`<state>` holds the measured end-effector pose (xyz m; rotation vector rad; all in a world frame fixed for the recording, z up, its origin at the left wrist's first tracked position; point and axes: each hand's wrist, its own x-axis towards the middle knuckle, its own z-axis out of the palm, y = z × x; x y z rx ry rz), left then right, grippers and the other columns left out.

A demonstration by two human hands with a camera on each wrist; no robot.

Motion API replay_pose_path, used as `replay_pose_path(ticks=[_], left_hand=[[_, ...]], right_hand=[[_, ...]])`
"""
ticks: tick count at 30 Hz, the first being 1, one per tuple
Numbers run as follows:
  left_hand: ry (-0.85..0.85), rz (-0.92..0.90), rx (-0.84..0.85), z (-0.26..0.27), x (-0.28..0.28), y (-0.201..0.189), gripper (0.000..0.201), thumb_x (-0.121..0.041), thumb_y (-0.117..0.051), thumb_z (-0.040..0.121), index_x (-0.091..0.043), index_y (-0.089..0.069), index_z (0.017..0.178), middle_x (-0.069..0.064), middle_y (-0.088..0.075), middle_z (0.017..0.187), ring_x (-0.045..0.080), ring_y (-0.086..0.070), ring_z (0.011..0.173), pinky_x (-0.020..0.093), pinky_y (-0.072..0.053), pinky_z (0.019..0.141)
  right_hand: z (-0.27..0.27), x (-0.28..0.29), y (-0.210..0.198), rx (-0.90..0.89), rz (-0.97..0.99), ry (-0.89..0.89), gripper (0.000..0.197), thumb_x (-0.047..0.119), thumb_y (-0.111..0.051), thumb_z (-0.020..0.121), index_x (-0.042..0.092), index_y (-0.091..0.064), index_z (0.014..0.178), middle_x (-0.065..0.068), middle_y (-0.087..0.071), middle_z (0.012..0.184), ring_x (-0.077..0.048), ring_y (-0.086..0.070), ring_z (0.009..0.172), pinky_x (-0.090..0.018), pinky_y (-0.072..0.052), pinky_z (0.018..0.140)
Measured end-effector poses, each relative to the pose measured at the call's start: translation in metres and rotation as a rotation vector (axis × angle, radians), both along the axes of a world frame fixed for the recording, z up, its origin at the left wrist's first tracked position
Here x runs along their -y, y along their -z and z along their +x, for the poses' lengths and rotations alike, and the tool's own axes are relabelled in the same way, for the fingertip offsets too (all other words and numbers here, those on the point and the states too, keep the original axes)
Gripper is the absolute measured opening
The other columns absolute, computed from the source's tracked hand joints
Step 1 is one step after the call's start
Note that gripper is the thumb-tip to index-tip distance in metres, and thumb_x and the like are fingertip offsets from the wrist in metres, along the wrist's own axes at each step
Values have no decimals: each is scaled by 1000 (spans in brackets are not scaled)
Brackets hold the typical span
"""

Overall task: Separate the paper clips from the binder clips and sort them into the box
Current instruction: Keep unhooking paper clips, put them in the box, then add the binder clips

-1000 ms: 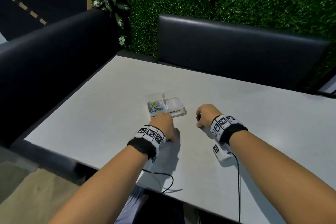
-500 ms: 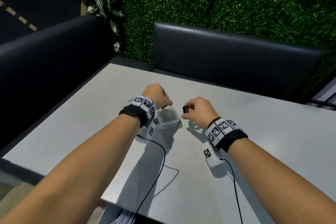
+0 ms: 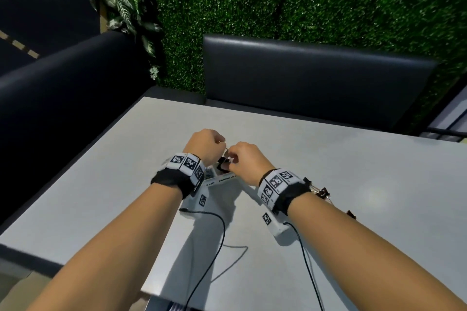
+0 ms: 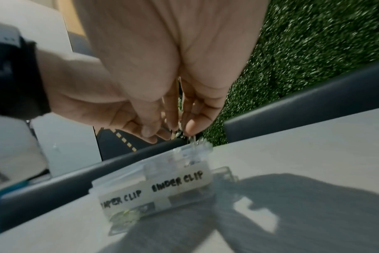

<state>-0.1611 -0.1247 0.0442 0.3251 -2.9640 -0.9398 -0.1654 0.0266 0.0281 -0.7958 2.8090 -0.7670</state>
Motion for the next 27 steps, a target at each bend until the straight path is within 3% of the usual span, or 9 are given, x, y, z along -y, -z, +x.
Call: replay_pose_path(ticks=[4,9,12,14,18,22,25,27], left_hand=[[201,-27,-47,10,-58,-2,25,-28,-61,89,-22,-73,111,-3,-71,104,14,-59,86,24,-45,76],[519,-114,9,7,-137,10,29,-34,-67,87,-25,-71,114,-3,-67,111,17,-63,99,25,-45,81],[624,-209,64,-3,-176,26,37,-22,-70,82,-27,-69,119,0,-61,121,21,-61,111,31,-50,88],[649,-268,111,-8,-193,35,47,-16,-74,79,-26,-65,124,3,-57,125,23,-59,115,34,-51,92],[705,-323,150,-13,-204,53,54,-11,-72,78,-30,-65,128,4,-58,124,27,-61,112,39,-55,92],[726,-306,136,-17,-196,57,37,-18,-69,85,-28,-73,120,6,-67,118,27,-65,106,37,-56,89],[669,-282,106,-14,-193,61,30,-23,-69,89,-21,-74,118,7,-67,117,26,-64,107,32,-53,86],[643,-284,107,-9,-189,62,33,-22,-69,90,-20,-70,122,8,-62,120,27,-61,110,34,-50,88]], right_hand=[[15,-63,-3,8,43,78,20,24,-63,89,14,-70,106,-5,-63,104,-24,-62,95,-29,-45,77],[29,-176,-1,141,116,390,27,38,-69,86,19,-67,105,-1,-67,96,-17,-66,80,-32,-55,72],[42,-219,11,239,311,464,58,55,-79,68,24,-59,114,-1,-57,111,-21,-61,104,-41,-54,87],[50,-232,22,309,387,450,74,58,-82,61,28,-51,121,-3,-48,118,-25,-53,112,-44,-51,92],[56,-240,43,245,363,454,51,41,-79,76,25,-55,119,-6,-48,116,-29,-54,110,-41,-51,90],[47,-240,48,166,210,526,16,25,-72,85,20,-61,95,-4,-46,104,-25,-62,85,-32,-50,74],[35,-235,41,133,60,626,3,21,-62,87,18,-61,87,-8,-43,113,-30,-63,82,-39,-55,83],[27,-228,41,166,4,617,17,23,-59,86,18,-63,102,-10,-44,121,-31,-64,97,-40,-53,91]])
